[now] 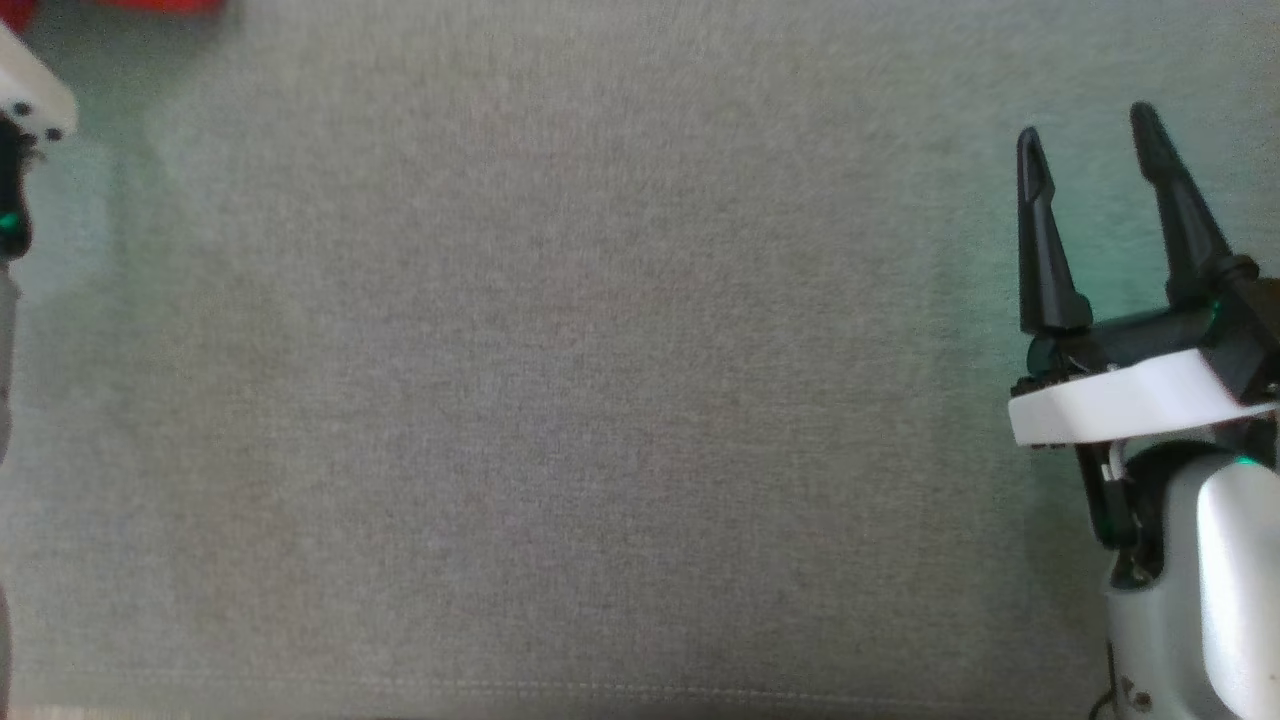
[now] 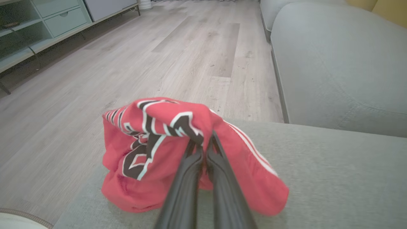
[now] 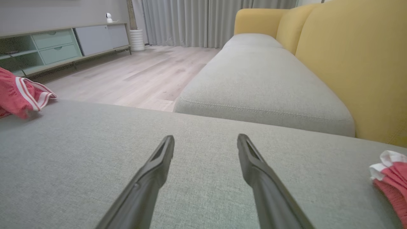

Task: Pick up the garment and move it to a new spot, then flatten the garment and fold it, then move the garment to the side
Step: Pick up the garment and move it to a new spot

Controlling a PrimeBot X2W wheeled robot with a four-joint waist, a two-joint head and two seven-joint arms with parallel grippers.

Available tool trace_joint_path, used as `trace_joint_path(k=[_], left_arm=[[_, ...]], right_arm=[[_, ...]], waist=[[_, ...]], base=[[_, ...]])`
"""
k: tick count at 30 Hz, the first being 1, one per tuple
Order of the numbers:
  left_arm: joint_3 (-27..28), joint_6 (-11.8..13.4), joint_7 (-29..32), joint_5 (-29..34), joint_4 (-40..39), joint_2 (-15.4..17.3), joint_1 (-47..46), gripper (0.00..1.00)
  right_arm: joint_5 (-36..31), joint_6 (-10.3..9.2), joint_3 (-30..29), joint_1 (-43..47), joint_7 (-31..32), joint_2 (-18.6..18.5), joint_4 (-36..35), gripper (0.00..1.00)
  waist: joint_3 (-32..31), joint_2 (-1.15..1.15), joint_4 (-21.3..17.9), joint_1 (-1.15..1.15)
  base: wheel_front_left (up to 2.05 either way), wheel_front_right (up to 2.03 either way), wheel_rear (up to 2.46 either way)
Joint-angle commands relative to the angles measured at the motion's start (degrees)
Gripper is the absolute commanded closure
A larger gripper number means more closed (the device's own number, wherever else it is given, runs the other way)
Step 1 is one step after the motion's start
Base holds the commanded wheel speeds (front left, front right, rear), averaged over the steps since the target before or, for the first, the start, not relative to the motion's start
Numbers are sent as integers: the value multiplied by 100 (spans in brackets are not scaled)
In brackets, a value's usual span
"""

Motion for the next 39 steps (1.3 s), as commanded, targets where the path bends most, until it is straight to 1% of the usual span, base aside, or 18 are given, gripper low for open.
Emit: trace_joint_path(k=[1,3,4,5,9,12,15,19,22,25,28,33,34,35,37,38,39], left_arm=[[-10,-105,-9,135,-242,287,-296,100],[-162,-203,23,220,-346,229,-339,100],[-162,-203,23,220,-346,229,-339,100],[-236,-241,47,254,-410,187,-356,100],[-545,-373,165,332,-735,-76,-377,100],[-699,-435,252,218,-1026,-415,-323,100],[-729,-473,282,-79,-1378,-838,-210,100],[-874,-500,284,-390,-1925,-1331,98,100],[-1016,-509,239,-609,-2267,-1676,546,100],[-1066,-445,92,-788,-2411,-1887,1151,100],[-1064,-293,-158,-902,-2288,-1968,1830,100],[-1081,16,-787,-743,-1576,-1862,2705,100],[-1077,60,-903,-714,-1415,-1839,2811,87],[-1104,84,-995,-660,-1277,-1814,2882,62],[-1099,119,-1210,-612,-1052,-1807,2965,8],[-1110,127,-1310,-574,-963,-1806,2976,0],[-1126,123,-1392,-535,-895,-1815,2974,0]], right_arm=[[143,37,81,32,-130,-13,-18,0],[274,37,57,103,-247,-13,186,0],[274,37,57,103,-247,-13,186,0],[335,37,43,154,-299,-13,283,0],[581,37,-23,356,-519,-13,676,0],[761,37,-72,513,-681,-13,934,0],[909,37,-121,666,-814,-13,1119,0],[1040,37,-173,809,-950,-13,1304,0],[1110,37,-195,887,-1030,-13,1429,0],[1177,37,-172,921,-1103,-13,1533,0],[1223,37,-146,882,-1175,-13,1630,0],[1225,37,-117,790,-1249,-13,1759,0],[1220,37,-115,776,-1260,-13,1780,0],[1212,37,-118,765,-1266,-13,1797,0],[1191,37,-138,756,-1280,-13,1826,0],[1174,37,-155,759,-1286,-13,1842,0],[1156,37,-175,767,-1288,-13,1855,0]], waist=[[-554,0,-157,0],[-868,0,-251,0],[-868,0,-251,0],[-1015,0,-297,0],[-1572,0,-505,0],[-1932,0,-662,0],[-2192,0,-803,0],[-2336,0,-938,0],[-2335,0,-989,0],[-2257,0,-1042,0],[-2149,0,-1097,0],[-1961,0,-1150,0],[-1939,0,-1154,0],[-1922,0,-1152,0],[-1906,0,-1128,0],[-1913,0,-1104,0],[-1926,0,-1072,0]], base=[[0,0,0],[0,0,0],[0,0,0],[0,0,0],[0,0,0],[0,0,0],[0,0,0],[0,0,0],[0,0,0],[0,0,0],[0,0,0],[0,0,0],[0,0,0],[0,0,0],[0,0,0],[0,0,0],[0,0,0]])
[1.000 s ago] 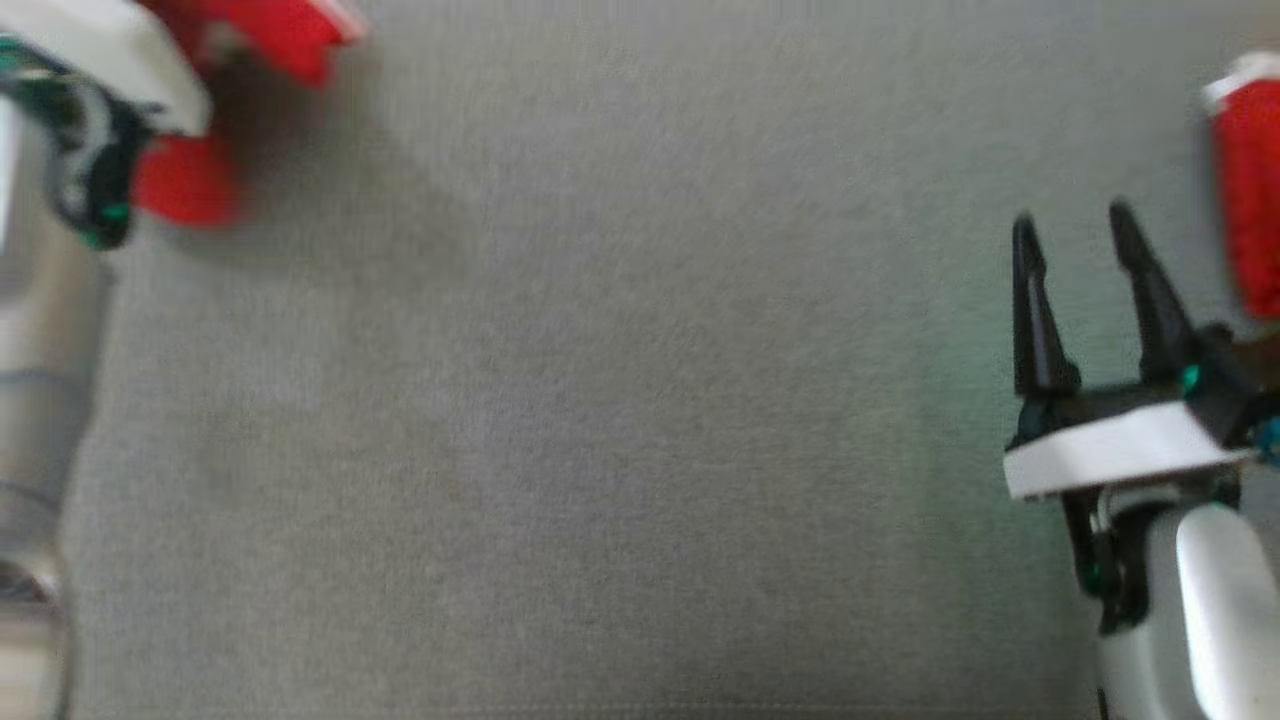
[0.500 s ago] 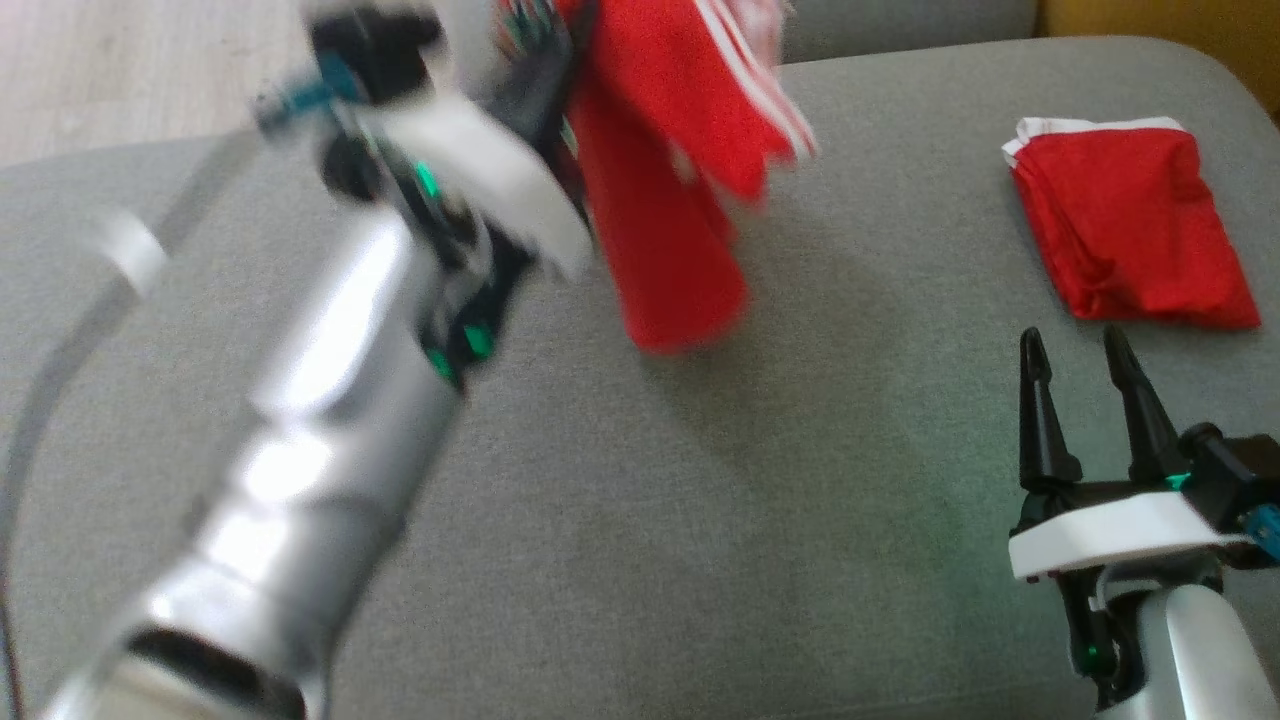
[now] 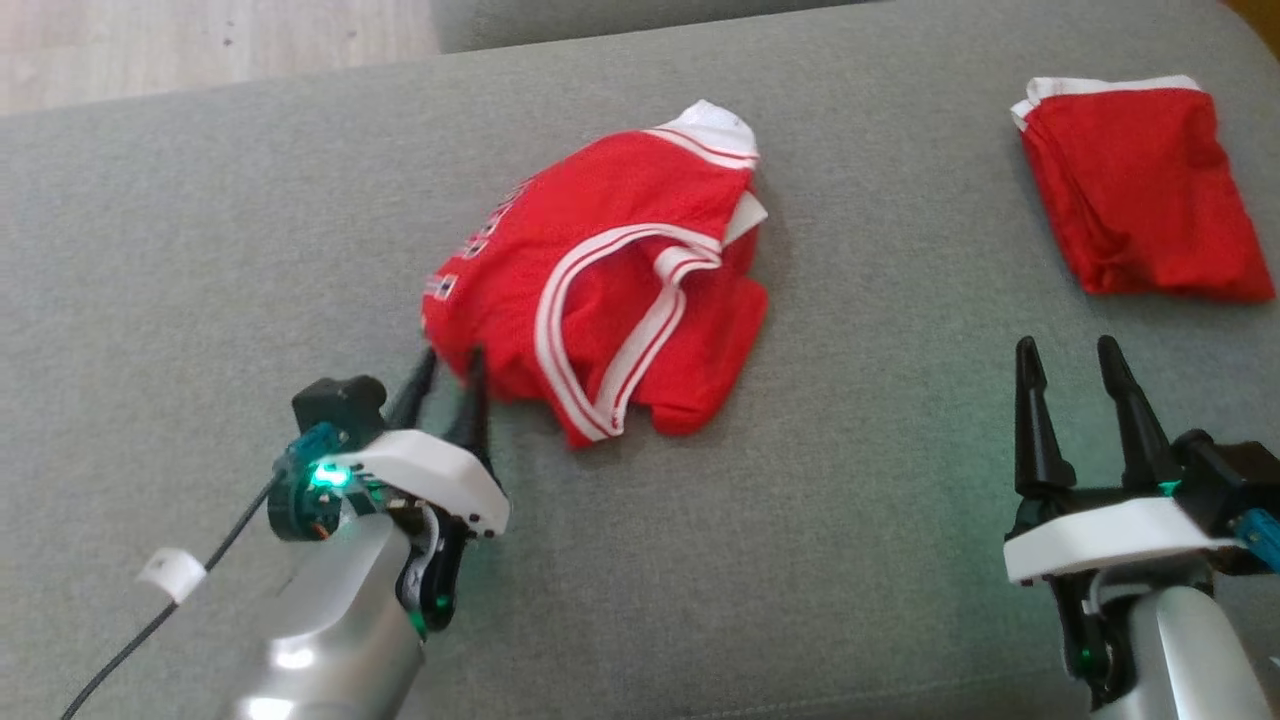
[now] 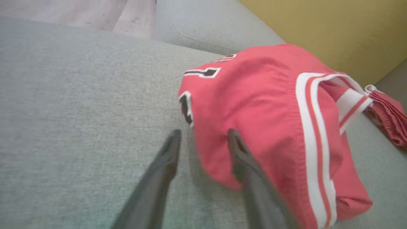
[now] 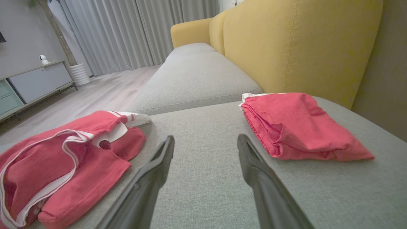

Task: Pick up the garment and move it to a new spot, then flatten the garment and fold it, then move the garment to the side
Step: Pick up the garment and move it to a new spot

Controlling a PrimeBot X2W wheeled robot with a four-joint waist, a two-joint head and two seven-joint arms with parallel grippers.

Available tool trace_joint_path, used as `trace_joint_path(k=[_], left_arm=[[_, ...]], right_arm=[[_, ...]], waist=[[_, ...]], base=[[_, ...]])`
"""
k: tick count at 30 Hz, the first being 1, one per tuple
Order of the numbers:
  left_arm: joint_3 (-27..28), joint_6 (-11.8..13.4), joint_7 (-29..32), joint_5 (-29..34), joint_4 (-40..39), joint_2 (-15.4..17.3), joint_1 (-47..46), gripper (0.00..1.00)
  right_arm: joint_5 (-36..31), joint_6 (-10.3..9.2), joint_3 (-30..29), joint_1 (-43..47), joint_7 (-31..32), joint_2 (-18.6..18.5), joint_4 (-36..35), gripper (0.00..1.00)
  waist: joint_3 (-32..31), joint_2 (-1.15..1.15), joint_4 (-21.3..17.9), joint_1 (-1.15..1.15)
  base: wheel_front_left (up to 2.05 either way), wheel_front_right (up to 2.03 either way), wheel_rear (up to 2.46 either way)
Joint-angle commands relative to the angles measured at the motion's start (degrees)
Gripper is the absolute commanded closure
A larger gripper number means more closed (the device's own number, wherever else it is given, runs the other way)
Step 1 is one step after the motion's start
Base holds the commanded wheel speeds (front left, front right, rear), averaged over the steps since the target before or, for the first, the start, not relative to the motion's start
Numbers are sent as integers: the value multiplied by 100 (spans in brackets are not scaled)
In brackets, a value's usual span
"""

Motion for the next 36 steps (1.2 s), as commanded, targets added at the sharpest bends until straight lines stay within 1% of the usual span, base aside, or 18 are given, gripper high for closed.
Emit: trace_joint_path(k=[1,5,7,9,15,19,24,28,29,36], left_arm=[[150,-6,-196,111,-43,98,-251,0],[132,-29,-370,215,6,60,-265,0],[85,-21,-471,398,-63,57,-238,0],[85,-8,-490,456,-113,63,-211,0],[208,68,-526,671,-627,129,217,0],[471,247,-528,819,-1214,260,771,0],[718,460,-529,994,-1928,453,1565,0],[908,666,-529,1082,-2505,611,2109,0],[998,785,-530,1109,-2795,679,2375,0],[1117,1241,-503,1156,-3732,836,3204,0]], right_arm=[[-43,37,104,-194,-60,-29,-150,0],[-79,37,98,-144,-46,-29,-134,0],[-102,37,93,-84,-30,-29,-125,0],[-101,37,90,-63,-22,-29,-117,0],[-220,37,67,80,7,-29,-57,0],[-287,37,21,258,44,-29,-33,0],[-323,37,-23,538,40,-29,-66,0],[-391,37,119,736,-55,-29,-103,0],[-379,37,161,834,-88,-29,-95,0],[-252,37,227,1025,-216,-29,-30,0]], waist=[[-42,0,75,-1],[-162,0,177,-1],[-315,0,291,-1],[-376,0,326,-1],[-834,0,534,-1],[-1101,0,669,-1],[-1290,0,810,-1],[-1368,0,877,-1],[-1389,0,895,-1],[-1437,0,901,-1]], base=[[0,0,0],[0,0,0],[0,0,0],[0,0,0],[0,0,0],[0,0,0],[0,0,0],[0,0,0],[0,0,0],[0,0,0]])
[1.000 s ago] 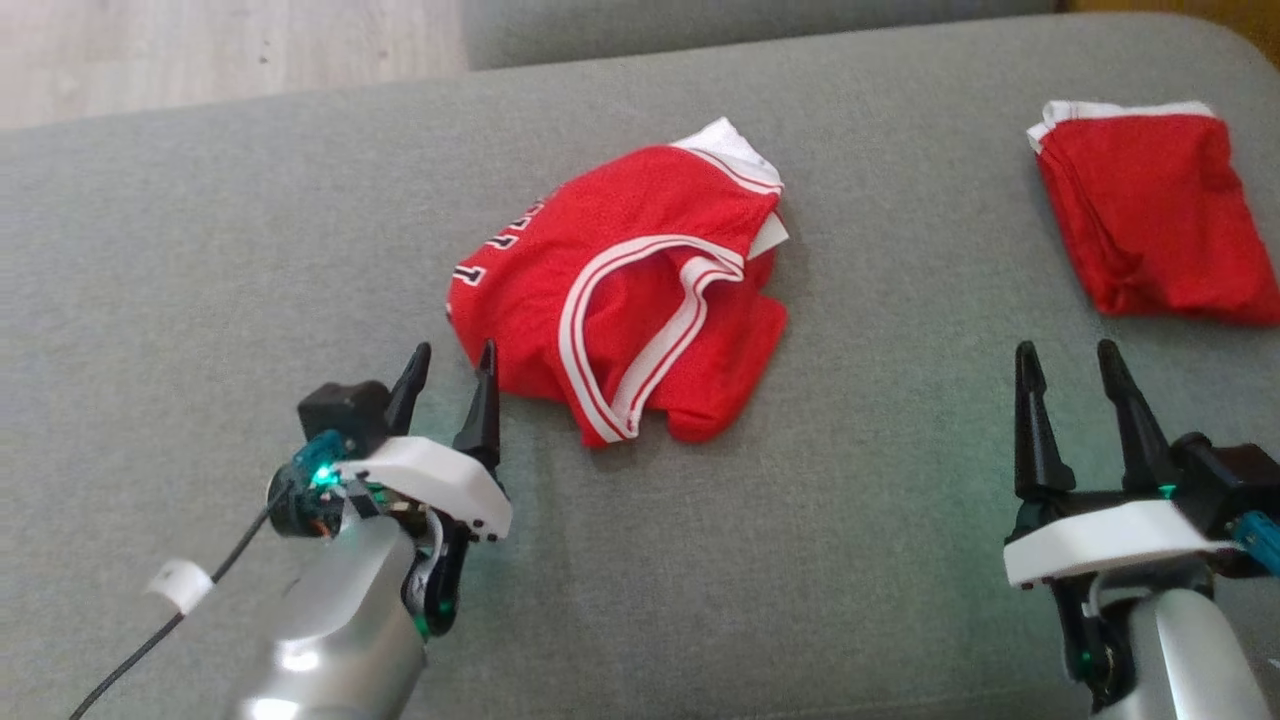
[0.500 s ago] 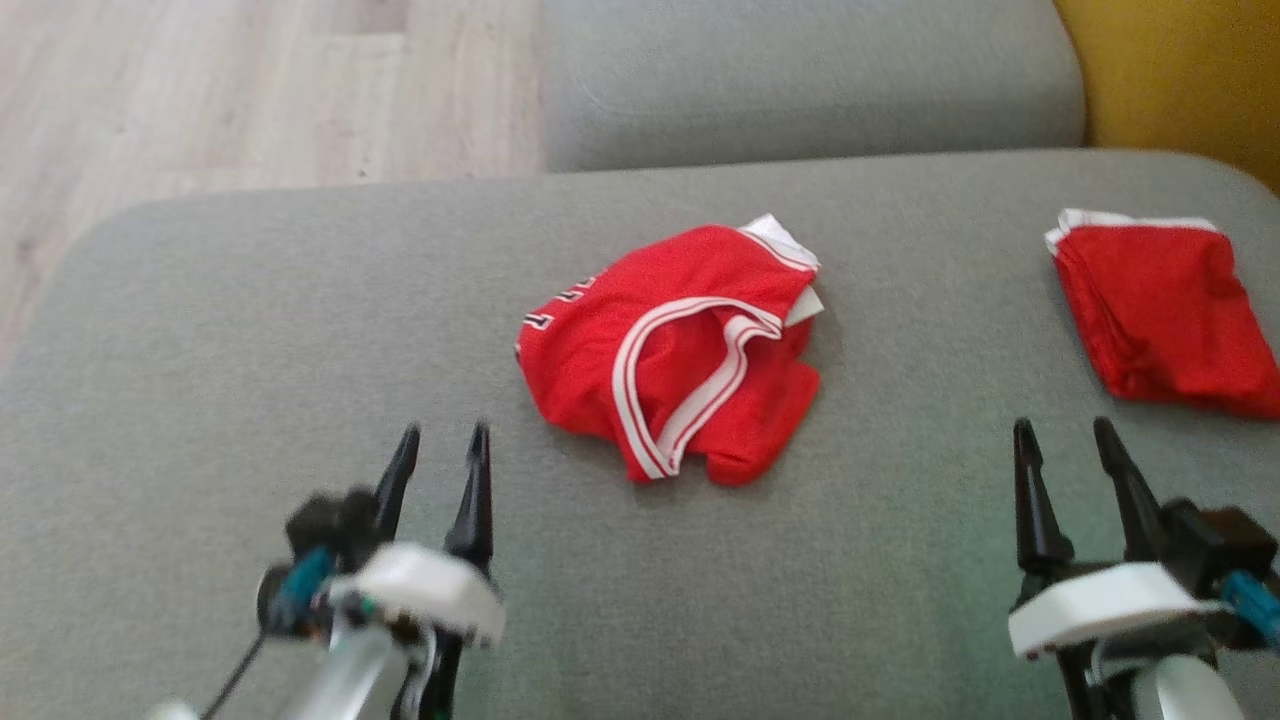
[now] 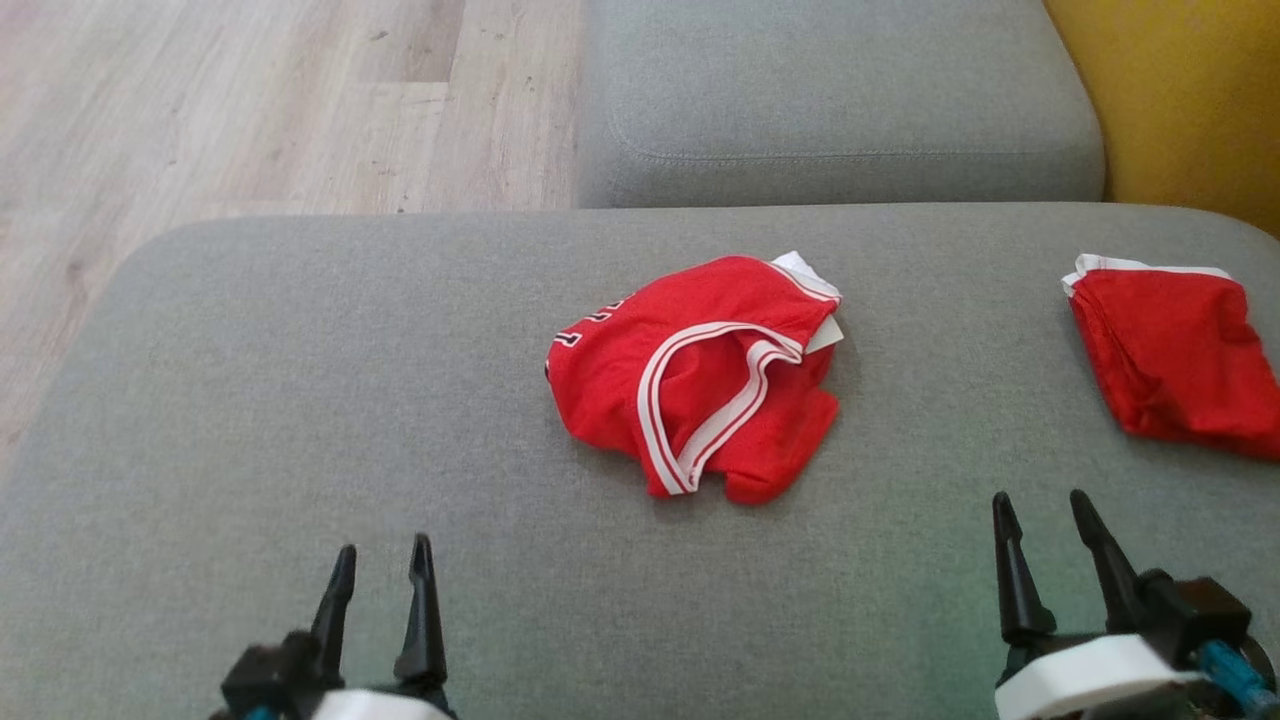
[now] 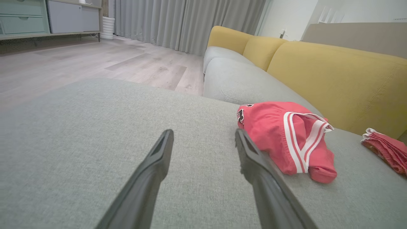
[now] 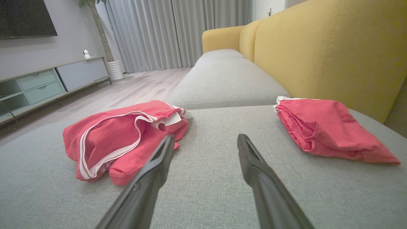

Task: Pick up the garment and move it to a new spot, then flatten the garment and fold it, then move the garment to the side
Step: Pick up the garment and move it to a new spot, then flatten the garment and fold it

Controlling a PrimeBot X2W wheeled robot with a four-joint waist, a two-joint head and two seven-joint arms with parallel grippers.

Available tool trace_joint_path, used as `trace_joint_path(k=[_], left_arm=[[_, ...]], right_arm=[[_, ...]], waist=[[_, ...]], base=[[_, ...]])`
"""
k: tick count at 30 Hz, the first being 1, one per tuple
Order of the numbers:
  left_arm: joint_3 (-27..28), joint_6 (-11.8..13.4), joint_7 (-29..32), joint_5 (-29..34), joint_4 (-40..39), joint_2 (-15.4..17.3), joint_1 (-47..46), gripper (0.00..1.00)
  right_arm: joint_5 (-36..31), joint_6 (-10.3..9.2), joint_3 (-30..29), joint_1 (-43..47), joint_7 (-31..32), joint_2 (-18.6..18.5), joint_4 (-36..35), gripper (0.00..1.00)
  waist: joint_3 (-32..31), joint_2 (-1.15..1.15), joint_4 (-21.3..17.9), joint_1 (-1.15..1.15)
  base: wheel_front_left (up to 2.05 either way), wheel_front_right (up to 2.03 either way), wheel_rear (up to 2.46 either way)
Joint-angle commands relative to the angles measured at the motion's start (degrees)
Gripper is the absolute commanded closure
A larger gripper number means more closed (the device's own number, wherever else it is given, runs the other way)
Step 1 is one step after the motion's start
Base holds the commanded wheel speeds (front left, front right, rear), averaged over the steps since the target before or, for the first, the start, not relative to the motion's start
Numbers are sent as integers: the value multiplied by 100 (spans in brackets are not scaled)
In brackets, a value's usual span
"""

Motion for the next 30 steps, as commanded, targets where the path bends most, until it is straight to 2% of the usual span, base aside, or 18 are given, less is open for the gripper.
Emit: trace_joint_path(k=[1,9,30], left_arm=[[213,112,-23,82,-373,130,-121,0],[178,285,162,89,-750,203,51,0],[88,336,232,74,-799,226,28,0]], right_arm=[[58,37,141,-151,-103,-39,-153,0],[132,37,254,-238,-190,-39,76,0],[186,37,302,-397,-301,-39,324,0]], waist=[[-2,0,17,1],[-5,0,70,1],[59,0,71,1]], base=[[0,0,0],[0,0,0],[0,0,0]])
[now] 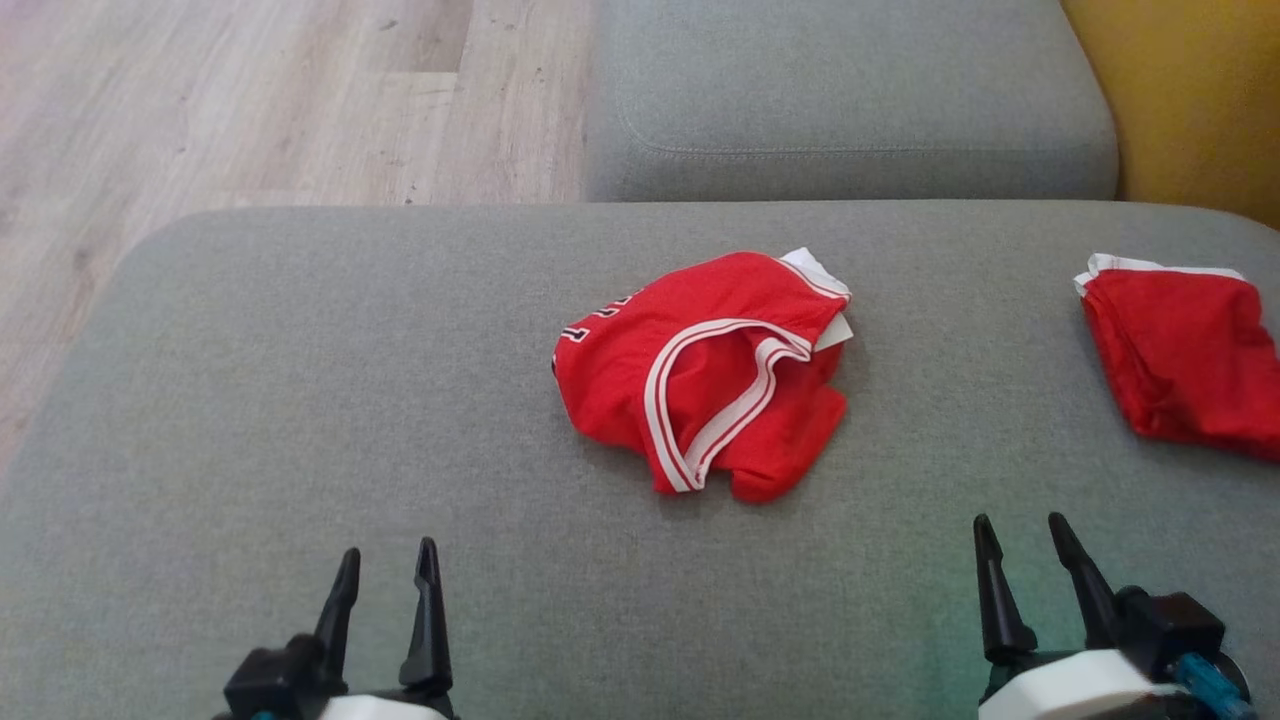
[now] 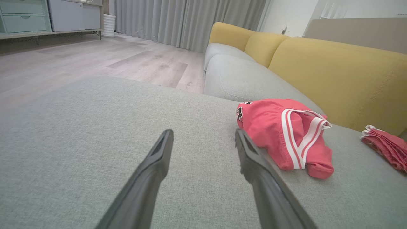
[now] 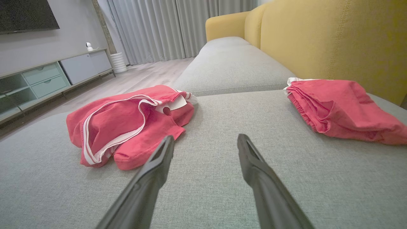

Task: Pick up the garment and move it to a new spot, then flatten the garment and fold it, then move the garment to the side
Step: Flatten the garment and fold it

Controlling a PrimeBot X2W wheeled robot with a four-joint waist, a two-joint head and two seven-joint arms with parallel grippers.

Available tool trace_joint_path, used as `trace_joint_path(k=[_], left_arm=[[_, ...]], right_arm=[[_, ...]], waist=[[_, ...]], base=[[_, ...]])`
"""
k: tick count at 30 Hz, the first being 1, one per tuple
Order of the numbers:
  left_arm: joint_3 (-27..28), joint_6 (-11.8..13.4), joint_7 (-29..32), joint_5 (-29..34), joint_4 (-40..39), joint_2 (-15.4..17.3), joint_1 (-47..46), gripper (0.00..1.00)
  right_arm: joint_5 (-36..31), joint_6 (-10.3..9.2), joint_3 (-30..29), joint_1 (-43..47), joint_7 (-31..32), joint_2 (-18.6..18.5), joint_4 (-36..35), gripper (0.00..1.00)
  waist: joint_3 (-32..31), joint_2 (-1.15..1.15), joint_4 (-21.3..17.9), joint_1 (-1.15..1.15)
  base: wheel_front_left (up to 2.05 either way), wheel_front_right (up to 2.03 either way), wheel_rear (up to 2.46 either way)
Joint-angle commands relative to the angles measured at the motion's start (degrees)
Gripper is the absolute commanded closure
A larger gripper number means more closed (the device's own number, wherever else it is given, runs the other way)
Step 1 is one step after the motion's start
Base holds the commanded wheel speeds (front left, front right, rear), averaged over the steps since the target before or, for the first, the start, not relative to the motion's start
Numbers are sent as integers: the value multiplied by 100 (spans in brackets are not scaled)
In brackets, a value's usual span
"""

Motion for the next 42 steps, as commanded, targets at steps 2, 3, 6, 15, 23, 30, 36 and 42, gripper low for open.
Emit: trace_joint_path(k=[2,3,6,15,23,30,36,42], left_arm=[[166,41,-7,25,-185,75,-251,0],[158,39,-5,28,-186,76,-254,0],[100,22,21,49,-182,73,-285,0],[-652,-408,330,411,271,-248,-1125,0],[-1167,-804,409,719,1644,-785,-2223,0],[-1210,-907,201,771,2814,-964,-2757,0],[-1223,-943,42,808,3343,-1019,-3031,0],[-1222,-977,-134,795,3697,-1102,-3239,77]], right_arm=[[47,37,125,-379,-78,-39,-178,0],[44,37,117,-384,-80,-39,-183,0],[30,37,93,-403,-81,-39,-222,0],[-53,37,90,-608,-13,-39,-408,0],[-74,37,245,-953,45,-39,-514,0],[-57,37,255,-1112,-18,-39,-457,0],[-35,37,269,-1133,-73,-39,-394,0],[6,37,289,-1143,-126,-39,-338,0]], waist=[[28,0,-28,0],[42,0,-41,0],[106,0,-88,0],[542,0,-336,0],[1111,0,-843,0],[1366,0,-1236,0],[1418,0,-1371,0],[1409,0,-1443,0]], base=[[0,0,0],[0,0,0],[0,0,0],[0,0,0],[0,0,0],[0,0,0],[0,0,0],[0,0,0]])
